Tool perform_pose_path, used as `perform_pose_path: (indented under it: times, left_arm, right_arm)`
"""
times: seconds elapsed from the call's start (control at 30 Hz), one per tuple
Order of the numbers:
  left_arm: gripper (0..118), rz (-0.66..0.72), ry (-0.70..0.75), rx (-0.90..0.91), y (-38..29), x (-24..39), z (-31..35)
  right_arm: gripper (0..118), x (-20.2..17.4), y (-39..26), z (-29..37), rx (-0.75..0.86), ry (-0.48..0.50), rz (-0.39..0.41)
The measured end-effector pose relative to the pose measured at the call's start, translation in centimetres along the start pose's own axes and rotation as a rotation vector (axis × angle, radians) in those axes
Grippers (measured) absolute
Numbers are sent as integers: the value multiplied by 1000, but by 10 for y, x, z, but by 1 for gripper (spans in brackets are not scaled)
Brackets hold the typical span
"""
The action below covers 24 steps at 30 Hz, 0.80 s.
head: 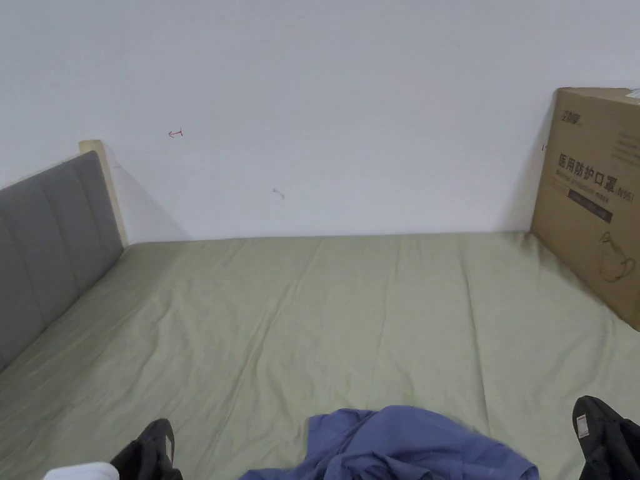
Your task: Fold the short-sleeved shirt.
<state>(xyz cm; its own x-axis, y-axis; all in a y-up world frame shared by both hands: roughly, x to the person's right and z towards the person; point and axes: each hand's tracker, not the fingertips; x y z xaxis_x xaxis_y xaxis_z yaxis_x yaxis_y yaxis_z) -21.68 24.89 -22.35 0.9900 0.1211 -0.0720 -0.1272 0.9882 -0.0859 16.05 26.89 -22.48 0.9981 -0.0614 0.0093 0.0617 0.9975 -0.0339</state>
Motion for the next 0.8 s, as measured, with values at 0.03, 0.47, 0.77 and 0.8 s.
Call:
perform_pose_path:
  times: [0.03,0.47,0.77,0.8]
  left_arm:
    - [0,-4,15,-3,-4,0,4]
    - [0,-2,-84,-278,26,-14,-52]
    - [115,151,14,-962,-85,-69,-207]
    - [115,146,47,-1002,-98,-71,-216]
  right_arm:
    - [0,-1,0,2,-1,4,1]
    - [0,10,4,-6,-75,13,-41]
    - [0,25,-8,-20,-212,36,-138]
    - [0,27,-10,-22,-225,36,-142]
